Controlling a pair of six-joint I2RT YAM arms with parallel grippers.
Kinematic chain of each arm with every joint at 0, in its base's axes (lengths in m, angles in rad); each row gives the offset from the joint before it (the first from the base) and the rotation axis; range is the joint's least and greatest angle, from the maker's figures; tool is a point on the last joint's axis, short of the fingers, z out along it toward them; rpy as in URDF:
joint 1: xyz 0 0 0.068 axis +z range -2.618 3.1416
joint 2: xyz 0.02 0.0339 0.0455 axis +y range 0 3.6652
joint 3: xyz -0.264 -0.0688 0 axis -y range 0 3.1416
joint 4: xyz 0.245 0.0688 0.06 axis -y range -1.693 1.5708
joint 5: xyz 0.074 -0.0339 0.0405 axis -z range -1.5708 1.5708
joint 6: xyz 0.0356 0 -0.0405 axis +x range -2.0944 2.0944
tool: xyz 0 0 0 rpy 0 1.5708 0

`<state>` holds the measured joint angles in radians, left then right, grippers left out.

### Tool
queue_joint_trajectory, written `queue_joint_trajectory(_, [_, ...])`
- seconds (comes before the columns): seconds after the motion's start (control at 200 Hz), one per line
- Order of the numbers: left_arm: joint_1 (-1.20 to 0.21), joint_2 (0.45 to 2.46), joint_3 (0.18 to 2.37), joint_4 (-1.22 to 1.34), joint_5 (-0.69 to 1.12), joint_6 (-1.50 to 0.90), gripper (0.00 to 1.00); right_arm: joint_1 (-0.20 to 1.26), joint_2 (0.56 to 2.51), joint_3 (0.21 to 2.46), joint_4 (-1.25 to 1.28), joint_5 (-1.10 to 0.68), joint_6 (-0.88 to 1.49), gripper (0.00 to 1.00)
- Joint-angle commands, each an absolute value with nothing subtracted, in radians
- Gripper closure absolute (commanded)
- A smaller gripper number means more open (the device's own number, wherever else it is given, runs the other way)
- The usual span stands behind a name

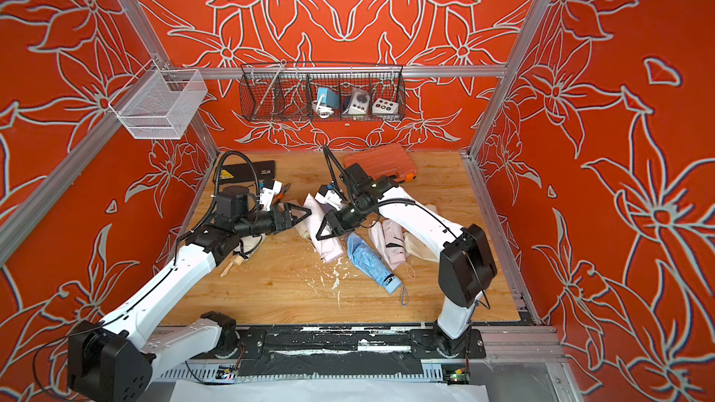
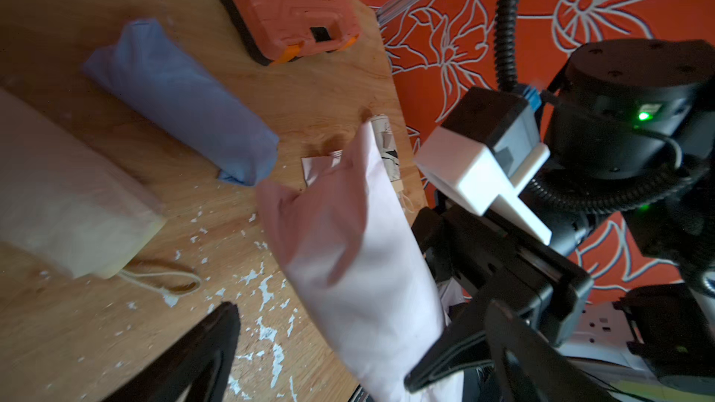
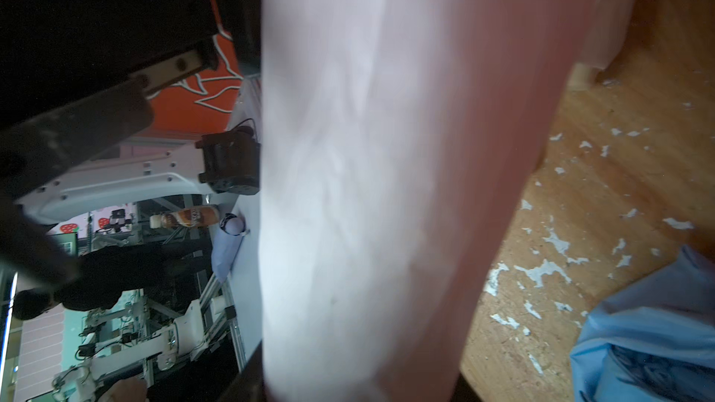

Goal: Take umbrellas out of sleeves
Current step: Pick up the umbrella from the center of the board.

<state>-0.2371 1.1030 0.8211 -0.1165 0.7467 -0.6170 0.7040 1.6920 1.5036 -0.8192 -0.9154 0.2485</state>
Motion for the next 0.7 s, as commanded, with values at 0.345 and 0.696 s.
queue_joint_trajectory(0.345, [-0.233,1.178,0.809,0.144,1.0,-0.739,0.2,0.697,1.641,1.553,-0.798,-1.062,0.285,0.66])
queue_joint_trajectory(0.696, [-0.233,1.189,0.81,0.128,1.018,-0.728,0.65,0.698,1.664,1.564,-0.803,-1.026,0.297,0.59])
